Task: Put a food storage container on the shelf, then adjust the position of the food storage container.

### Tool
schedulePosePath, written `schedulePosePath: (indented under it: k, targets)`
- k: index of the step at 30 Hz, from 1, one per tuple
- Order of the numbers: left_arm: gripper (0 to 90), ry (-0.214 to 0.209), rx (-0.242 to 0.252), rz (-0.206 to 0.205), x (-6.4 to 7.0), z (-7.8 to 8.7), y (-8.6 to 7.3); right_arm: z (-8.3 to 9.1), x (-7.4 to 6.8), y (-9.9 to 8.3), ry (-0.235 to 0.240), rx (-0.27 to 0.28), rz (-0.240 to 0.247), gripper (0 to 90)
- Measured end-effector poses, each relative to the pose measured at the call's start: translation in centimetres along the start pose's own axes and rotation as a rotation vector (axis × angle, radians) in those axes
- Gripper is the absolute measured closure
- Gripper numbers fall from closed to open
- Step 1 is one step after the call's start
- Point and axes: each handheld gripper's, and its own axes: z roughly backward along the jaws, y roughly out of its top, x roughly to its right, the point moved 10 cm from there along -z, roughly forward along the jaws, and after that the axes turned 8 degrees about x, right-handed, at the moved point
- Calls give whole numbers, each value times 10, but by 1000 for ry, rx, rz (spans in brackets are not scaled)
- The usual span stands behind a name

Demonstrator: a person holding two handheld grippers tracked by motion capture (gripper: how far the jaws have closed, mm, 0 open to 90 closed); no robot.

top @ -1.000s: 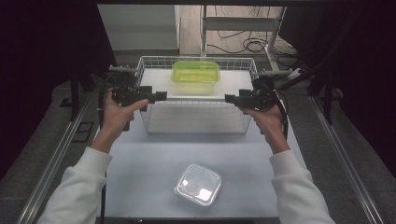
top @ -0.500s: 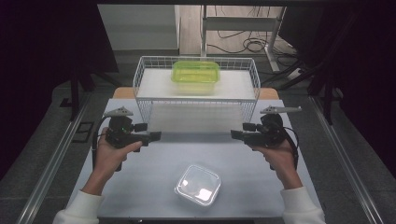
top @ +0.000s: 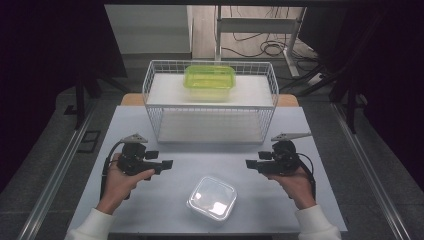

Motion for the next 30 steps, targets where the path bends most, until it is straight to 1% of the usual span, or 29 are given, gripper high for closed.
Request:
schedulePosePath:
  k: [3,6,7,8,9,10,11,16,20,24,26,27,30]
  targets:
    - [255,-1,-15,-5,0,-2,-5,-4,2,-6,-12,-25,5,326]
    - [254,-1,-21,-7,2,-2,-6,-6,1,-6,-16,-25,4,326]
    - [255,-8,-20,-9,5,-2,-6,-6,1,-7,-15,-27,6,325]
    - [254,-8,-20,-9,5,-2,-6,-6,1,-7,-15,-27,6,325]
    - [254,-16,-21,-16,10,-2,-5,-4,1,-11,-15,-31,-1,326]
    - [254,-16,-21,-16,10,-2,-5,-3,2,-12,-16,-32,-2,326]
    - [254,-21,-24,-25,14,-3,-5,-3,4,-13,-20,-32,-5,326]
    - [255,-31,-36,-32,18,-5,-7,-2,11,-14,-29,-28,-23,326]
    - [256,-26,-50,-31,16,-7,-12,-5,13,-15,-34,-41,-24,325]
    - [256,-22,-60,-26,13,-9,-15,-7,11,-15,-28,-43,-20,326]
    - [256,-19,-65,-20,11,-11,-17,-9,9,-15,-24,-45,-14,327]
    - [256,-15,-71,-8,9,-12,-19,-10,9,-16,-22,-49,-8,326]
    - [256,-17,-75,2,8,-13,-21,-11,8,-18,-18,-54,-10,327]
